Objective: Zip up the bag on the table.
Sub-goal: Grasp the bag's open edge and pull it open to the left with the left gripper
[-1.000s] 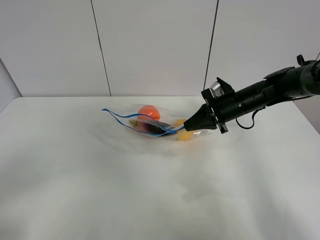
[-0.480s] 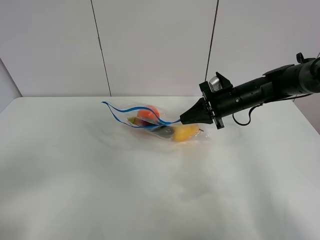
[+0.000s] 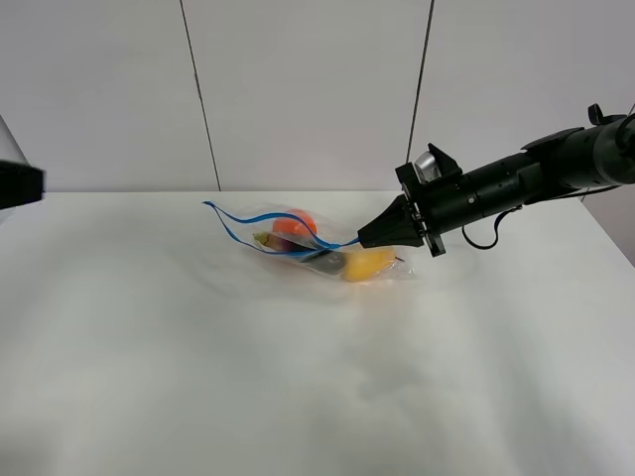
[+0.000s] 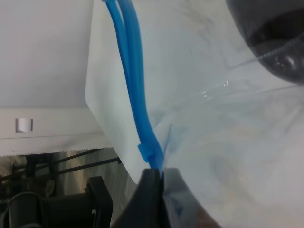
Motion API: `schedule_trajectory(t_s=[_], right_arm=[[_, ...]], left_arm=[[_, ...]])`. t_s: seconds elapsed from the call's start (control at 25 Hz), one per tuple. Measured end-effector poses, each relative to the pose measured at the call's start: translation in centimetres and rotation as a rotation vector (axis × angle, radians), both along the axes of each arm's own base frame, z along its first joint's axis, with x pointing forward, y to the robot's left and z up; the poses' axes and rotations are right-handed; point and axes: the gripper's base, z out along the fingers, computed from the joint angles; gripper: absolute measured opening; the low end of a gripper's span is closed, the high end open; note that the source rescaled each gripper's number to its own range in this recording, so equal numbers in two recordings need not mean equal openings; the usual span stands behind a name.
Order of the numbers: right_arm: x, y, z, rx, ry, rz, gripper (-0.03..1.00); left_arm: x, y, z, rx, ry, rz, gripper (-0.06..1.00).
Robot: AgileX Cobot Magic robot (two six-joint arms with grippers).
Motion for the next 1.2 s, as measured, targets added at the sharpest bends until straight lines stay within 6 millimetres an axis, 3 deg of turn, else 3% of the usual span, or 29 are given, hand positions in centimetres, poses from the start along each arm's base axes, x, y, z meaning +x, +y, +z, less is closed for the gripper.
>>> schedule_trajectory(t_s=[0.16, 0.4, 0.56, 0.88, 1.08, 1.2], right_arm=[[0.0, 0.0, 0.0, 0.000, 0.000, 0.000, 0.00], [0.0, 0.0, 0.0, 0.000, 0.000, 0.000, 0.00], [0.0, 0.0, 0.0, -0.001, -0.002, 0.001, 0.00], [0.0, 0.0, 0.1, -0.001, -0.003, 0.001, 0.00], [0.0, 0.0, 0.1, -0.001, -0.003, 0.001, 0.00], [0.0, 0.0, 0.1, -0.002, -0.005, 0.002, 0.00]], left_arm=[[5.0, -1.5, -1.4, -0.031, -0.026, -0.202, 0.91], [8.8, -3.7, -2.5, -0.111, -0.190, -0.379, 0.91], [10.0, -7.2, -4.1, -0.043, -0.225, -0.443, 0.91], [11.3, -13.9, -9.5, 0.335, -0.299, -0.590, 0.91], [11.9, -16.6, -13.3, 0.498, -0.285, -0.671, 0.91], [12.8, -17.6, -14.5, 0.548, -0.268, -0.649, 0.91]])
